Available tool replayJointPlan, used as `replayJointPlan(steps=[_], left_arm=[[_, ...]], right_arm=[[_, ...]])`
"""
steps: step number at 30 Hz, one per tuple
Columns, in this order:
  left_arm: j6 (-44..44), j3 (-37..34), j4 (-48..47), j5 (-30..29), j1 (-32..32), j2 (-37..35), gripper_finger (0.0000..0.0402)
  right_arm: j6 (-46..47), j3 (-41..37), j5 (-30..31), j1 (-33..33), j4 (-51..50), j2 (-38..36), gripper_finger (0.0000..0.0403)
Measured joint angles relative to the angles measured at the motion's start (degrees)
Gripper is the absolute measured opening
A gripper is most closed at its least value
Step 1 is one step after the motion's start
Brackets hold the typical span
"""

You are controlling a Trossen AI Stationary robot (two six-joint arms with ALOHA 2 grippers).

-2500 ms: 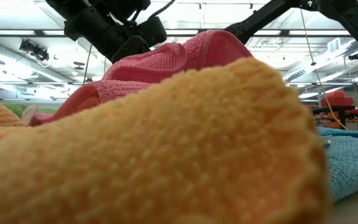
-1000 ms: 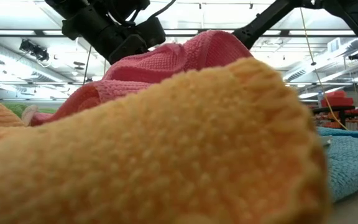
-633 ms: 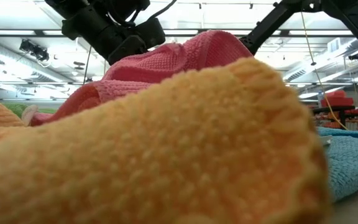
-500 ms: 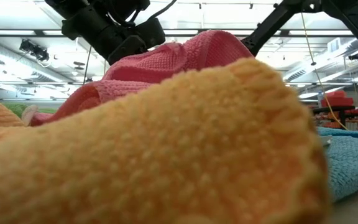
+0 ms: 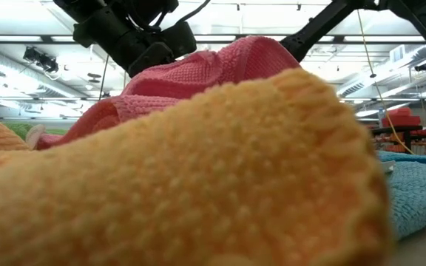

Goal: Fold microfiber towels
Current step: Fold the top pink towel

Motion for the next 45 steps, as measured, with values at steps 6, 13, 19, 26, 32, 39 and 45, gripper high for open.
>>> replayJointPlan(steps=[6,13,19,26,32,39,45], left_arm=[[0.0,0.0,-0.3,0.2,0.0,0.0,0.0172],[2.9,0.1,-1.4,7.1,-1.8,-1.8,0.0172],[2.1,0.0,-5.7,18.1,-3.3,-3.7,0.0172],[-4.7,0.0,-3.9,23.5,-7.1,-3.9,0.0172],[-11.4,0.0,1.8,21.7,-10.3,-3.7,0.0182],[-14.4,0.0,5.3,17.7,-13.5,-1.4,0.0212],[-13.0,0.0,9.2,12.6,-15.5,-1.4,0.0223]], right_arm=[[0.9,0.0,0.0,1.8,-1.1,-2.1,0.0219],[0.9,0.0,-0.2,5.9,-2.1,-9.2,0.0219],[4.1,0.1,-3.3,11.8,-2.5,-13.2,0.0219],[6.4,0.1,-3.1,20.4,-2.3,-14.4,0.0219],[6.3,-1.6,4.0,26.7,2.0,-14.0,0.0219],[5.3,-6.9,7.5,32.7,9.4,-15.7,0.0204],[8.1,-12.1,9.9,35.2,13.3,-17.8,0.0194]])
